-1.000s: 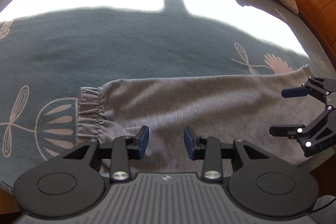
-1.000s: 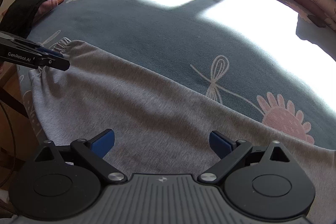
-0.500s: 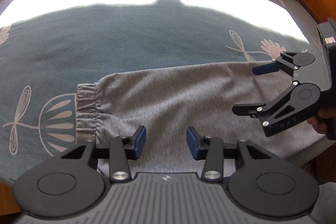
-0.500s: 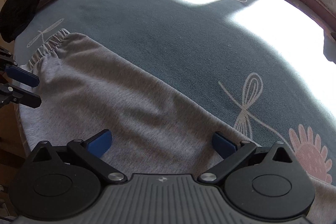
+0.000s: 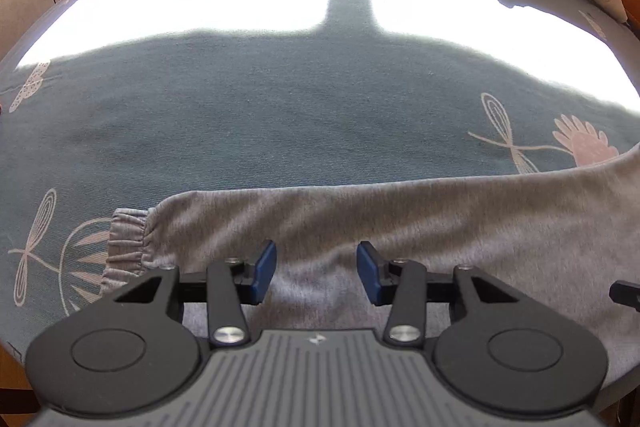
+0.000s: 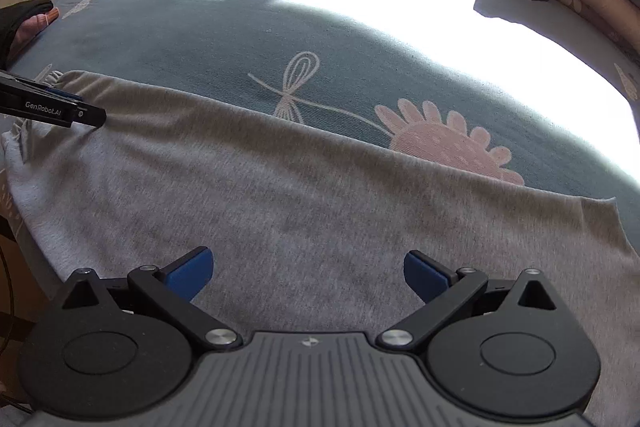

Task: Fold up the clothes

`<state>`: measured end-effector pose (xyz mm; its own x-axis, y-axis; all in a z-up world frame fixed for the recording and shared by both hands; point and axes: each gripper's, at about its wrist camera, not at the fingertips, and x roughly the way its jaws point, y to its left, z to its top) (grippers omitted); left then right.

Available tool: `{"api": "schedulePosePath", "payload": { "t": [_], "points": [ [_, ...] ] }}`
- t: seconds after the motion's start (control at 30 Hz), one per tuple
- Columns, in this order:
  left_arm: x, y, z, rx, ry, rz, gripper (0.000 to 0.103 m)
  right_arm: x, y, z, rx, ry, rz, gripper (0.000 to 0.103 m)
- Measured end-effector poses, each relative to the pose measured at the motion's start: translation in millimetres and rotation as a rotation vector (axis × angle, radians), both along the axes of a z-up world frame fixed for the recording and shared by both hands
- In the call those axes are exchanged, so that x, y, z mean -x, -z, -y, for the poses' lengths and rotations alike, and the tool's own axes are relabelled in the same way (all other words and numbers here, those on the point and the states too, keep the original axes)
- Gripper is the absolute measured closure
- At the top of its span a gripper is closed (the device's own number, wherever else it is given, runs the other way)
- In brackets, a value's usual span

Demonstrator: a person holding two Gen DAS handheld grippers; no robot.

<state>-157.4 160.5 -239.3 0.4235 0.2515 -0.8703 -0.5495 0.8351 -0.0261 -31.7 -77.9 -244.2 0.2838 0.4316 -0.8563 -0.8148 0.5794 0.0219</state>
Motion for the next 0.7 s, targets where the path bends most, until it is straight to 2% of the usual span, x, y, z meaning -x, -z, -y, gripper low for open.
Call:
{"api": "schedulePosePath", "payload": {
  "t": [0.07, 0.13, 0.17, 0.23, 0.27, 0.33, 0.4, 0.47, 0.63, 0.7],
  "points": [
    [-10, -11, 19, 0.041, 0.043, 0.041, 0.054, -10, -1, 22, -0.006, 0.054, 0.002, 0.0],
    [-19, -12, 46, 0.045, 0.119, 0.065, 0.05, -17, 0, 39, -0.008, 0.092, 0.014, 0.0],
    [-24, -10, 61, 0.041, 0.164, 0.078, 0.048, -20, 2, 46, -0.007, 0.102, 0.019, 0.0],
    [-32, -2, 81, -0.006, 0.196, 0.072, 0.048, -25, 9, 59, -0.002, 0.119, 0.031, 0.0],
    [-36, 6, 90, -0.023, 0.192, 0.046, 0.048, -27, 13, 64, -0.004, 0.125, 0.034, 0.0],
    [-42, 20, 95, 0.003, 0.162, 0.0, 0.048, -29, 19, 70, -0.002, 0.132, 0.024, 0.0],
    [-36, 27, 99, 0.015, 0.12, 0.024, 0.045, -27, 26, 73, -0.002, 0.151, 0.018, 0.0],
    [-34, 29, 101, 0.021, 0.113, 0.037, 0.032, -23, 30, 75, -0.01, 0.165, 0.032, 0.0],
    [-33, 36, 111, 0.004, 0.088, 0.077, 0.014, -13, 36, 79, -0.035, 0.192, 0.08, 0.0],
    [-39, 41, 121, -0.021, 0.082, 0.059, 0.004, -12, 36, 80, -0.046, 0.193, 0.087, 0.0]
  ]
}}
